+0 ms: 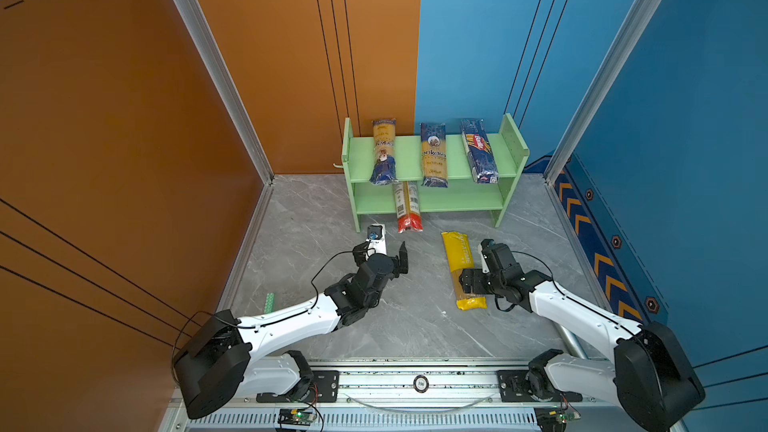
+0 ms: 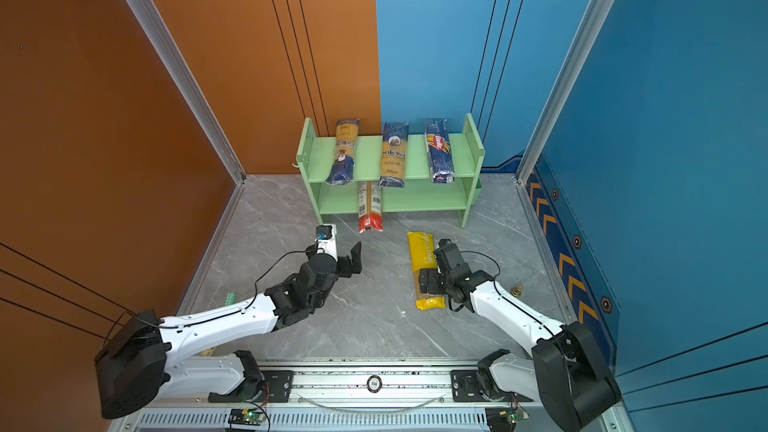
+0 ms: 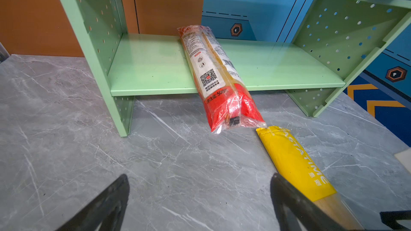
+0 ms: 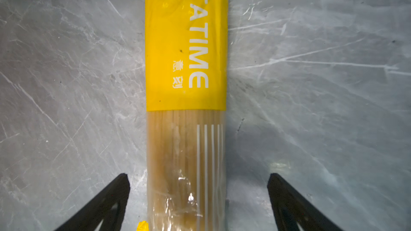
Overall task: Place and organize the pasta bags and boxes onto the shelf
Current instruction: 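Withdraw the left gripper from the shelf while the right gripper descends onto the Pastatime bag, then close the right gripper around the yellow Pastatime bag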
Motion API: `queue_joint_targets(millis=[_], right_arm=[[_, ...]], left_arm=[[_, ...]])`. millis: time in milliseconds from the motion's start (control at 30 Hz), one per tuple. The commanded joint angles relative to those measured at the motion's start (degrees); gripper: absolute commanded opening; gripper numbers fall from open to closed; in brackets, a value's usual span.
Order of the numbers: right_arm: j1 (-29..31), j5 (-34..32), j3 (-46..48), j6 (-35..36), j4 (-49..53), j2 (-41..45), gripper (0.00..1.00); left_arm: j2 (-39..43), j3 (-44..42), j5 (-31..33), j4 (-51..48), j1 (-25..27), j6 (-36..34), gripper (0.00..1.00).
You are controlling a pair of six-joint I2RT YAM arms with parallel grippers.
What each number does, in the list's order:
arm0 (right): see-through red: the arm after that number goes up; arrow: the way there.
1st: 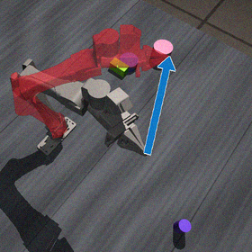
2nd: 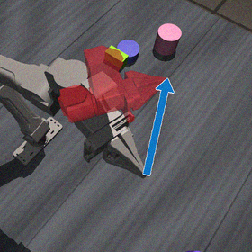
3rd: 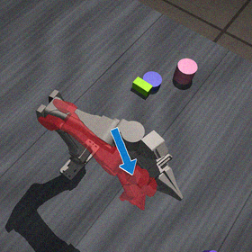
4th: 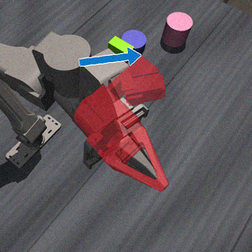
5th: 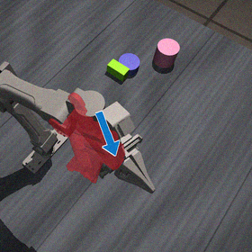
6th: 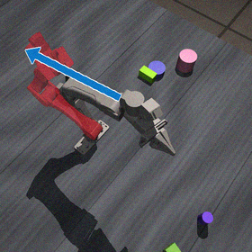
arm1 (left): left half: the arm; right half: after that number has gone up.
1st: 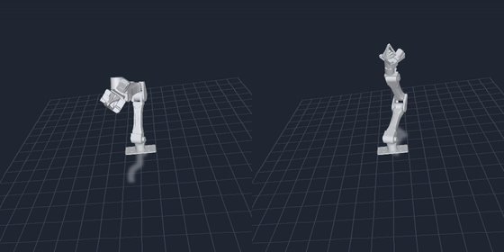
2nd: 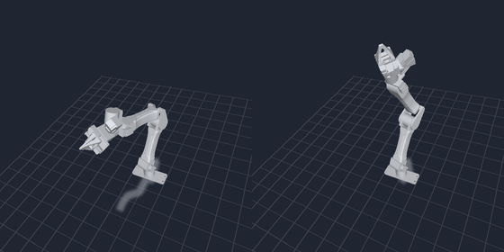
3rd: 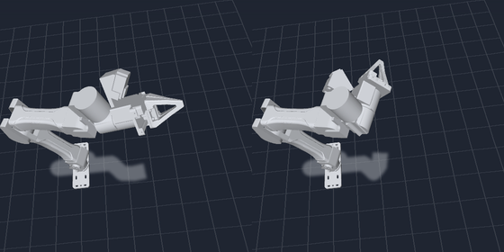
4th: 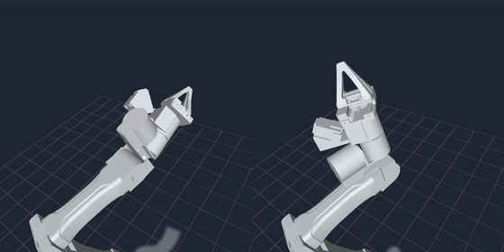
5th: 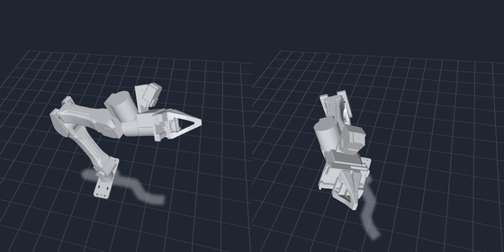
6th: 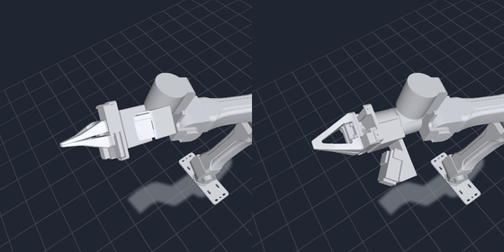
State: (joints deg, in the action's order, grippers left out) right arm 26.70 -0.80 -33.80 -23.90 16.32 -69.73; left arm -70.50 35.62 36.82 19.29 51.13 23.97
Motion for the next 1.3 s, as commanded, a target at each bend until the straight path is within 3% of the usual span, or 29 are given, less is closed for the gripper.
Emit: queue_joint_targets(millis=[0, 167, 1267], right_arm=[[2.26, -4.30, 1.22, -1.71, -2.26, 0.06, 0.95], [5.26, -8.48, 2.59, -2.07, -3.90, -0.67, 0.95], [10.52, -13.34, 6.36, -2.90, -12.78, -6.85, 0.94]], left_arm=[[2.37, -1.78, -1.27, -1.85, 0.72, 1.99, 1.00], [3.70, -3.50, -3.28, -3.10, 0.72, 2.44, 0.98], [7.39, -9.06, -8.61, -5.29, -1.92, 6.21, 0.98]])
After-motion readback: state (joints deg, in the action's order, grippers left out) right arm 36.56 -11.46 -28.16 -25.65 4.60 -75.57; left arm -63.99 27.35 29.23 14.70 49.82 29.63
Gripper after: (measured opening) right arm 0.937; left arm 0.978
